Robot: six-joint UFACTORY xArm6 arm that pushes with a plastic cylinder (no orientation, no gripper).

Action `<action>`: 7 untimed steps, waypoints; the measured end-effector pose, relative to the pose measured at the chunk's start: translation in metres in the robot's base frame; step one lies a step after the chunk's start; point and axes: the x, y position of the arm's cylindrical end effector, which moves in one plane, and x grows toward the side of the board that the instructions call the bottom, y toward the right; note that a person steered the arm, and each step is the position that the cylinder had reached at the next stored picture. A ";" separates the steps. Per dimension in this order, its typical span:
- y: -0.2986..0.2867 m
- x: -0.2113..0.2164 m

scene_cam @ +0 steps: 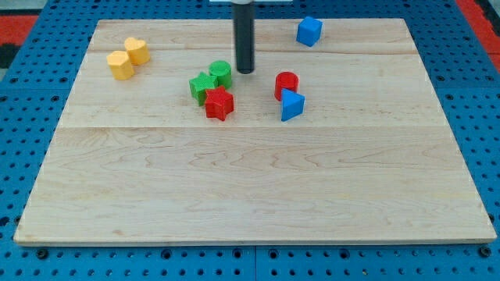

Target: Move the blue triangle to the right of the yellow heart

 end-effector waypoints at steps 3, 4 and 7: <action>0.096 0.131; 0.054 0.120; 0.034 0.065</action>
